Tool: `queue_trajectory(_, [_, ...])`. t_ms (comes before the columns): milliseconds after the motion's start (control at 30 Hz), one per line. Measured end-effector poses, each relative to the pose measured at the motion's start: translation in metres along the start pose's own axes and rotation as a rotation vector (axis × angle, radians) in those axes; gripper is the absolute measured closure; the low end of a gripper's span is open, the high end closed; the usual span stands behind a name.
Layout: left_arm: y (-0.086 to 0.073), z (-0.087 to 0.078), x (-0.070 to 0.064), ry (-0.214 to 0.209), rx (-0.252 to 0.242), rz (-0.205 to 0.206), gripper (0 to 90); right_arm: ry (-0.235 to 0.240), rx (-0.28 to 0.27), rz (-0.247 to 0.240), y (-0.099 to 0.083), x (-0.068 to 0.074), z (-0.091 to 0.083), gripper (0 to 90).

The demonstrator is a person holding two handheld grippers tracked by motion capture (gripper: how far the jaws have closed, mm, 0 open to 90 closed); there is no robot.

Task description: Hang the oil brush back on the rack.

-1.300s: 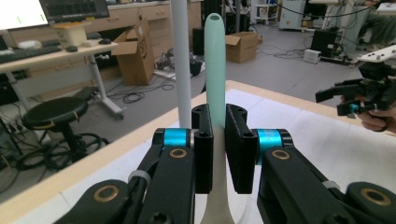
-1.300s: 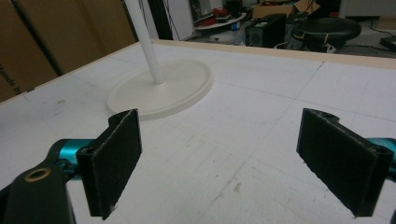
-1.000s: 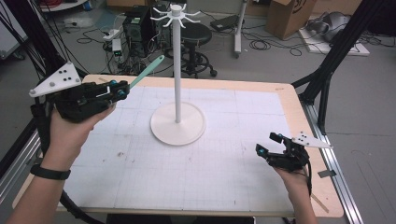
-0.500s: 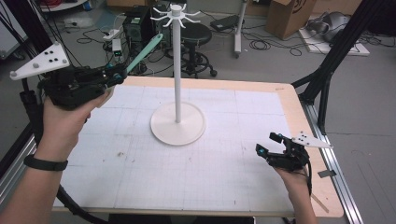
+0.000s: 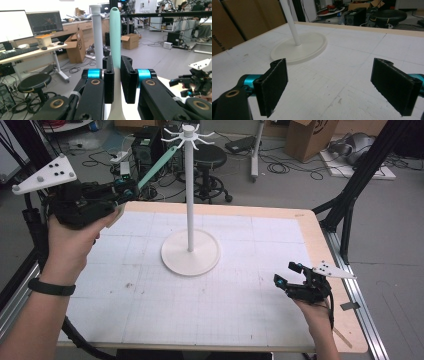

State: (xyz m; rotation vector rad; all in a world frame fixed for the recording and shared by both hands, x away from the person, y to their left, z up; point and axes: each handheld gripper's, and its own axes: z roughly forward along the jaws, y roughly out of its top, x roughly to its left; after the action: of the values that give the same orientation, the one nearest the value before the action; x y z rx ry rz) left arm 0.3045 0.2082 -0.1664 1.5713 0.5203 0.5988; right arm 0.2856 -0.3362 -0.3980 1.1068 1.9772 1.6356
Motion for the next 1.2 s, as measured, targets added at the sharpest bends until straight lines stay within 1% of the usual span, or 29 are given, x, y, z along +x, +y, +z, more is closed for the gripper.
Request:
queue_trajectory(133, [0.0, 0.003, 0.002, 0.008, 0.013, 0.001, 82.2, 0.001, 0.0, 0.002, 0.0, 0.0, -0.001, 13.3])
queue_trajectory(167, [0.0, 0.004, 0.001, 0.015, 0.016, 0.002, 82.2, 0.001, 0.0, 0.002, 0.0, 0.0, -0.001, 13.3])
queue_trajectory(333, [-0.001, 0.007, 0.002, 0.014, 0.02, 0.0, 82.2, 0.0, -0.004, -0.001, 0.001, 0.0, -0.001, 13.3])
queue_trajectory(400, [-0.002, 0.009, 0.002, 0.019, 0.025, 0.002, 82.2, 0.001, -0.004, 0.001, 0.001, 0.0, -0.001, 13.3])
queue_trajectory(533, [-0.002, 0.012, 0.001, 0.016, 0.03, 0.007, 82.2, 0.001, -0.002, 0.002, 0.001, 0.0, -0.002, 13.4])
queue_trajectory(600, [-0.003, 0.013, 0.001, 0.023, 0.032, 0.013, 82.2, 0.0, -0.003, 0.003, 0.001, 0.0, -0.002, 13.3])
queue_trajectory(733, [-0.004, 0.014, 0.0, 0.04, 0.032, 0.012, 82.2, 0.001, -0.002, 0.001, 0.001, 0.0, -0.002, 13.3])
queue_trajectory(767, [-0.004, 0.013, 0.001, 0.05, 0.033, 0.011, 82.2, 0.003, -0.003, 0.004, 0.001, 0.0, -0.002, 13.4])
queue_trajectory(967, [-0.004, 0.012, 0.005, 0.061, 0.037, 0.009, 82.2, 0.001, -0.005, 0.005, 0.001, 0.0, -0.002, 13.4])
queue_trajectory(1000, [-0.005, 0.012, 0.005, 0.065, 0.036, 0.002, 82.2, 0.001, -0.005, 0.004, 0.001, 0.0, -0.002, 13.4])
queue_trajectory(1133, [-0.006, 0.014, 0.008, 0.068, 0.038, -0.003, 82.2, 0.003, -0.003, 0.004, 0.001, 0.001, -0.002, 13.4])
queue_trajectory(1200, [-0.007, 0.016, 0.009, 0.072, 0.045, 0.003, 82.2, 0.002, -0.003, 0.002, 0.001, 0.001, -0.001, 13.5])
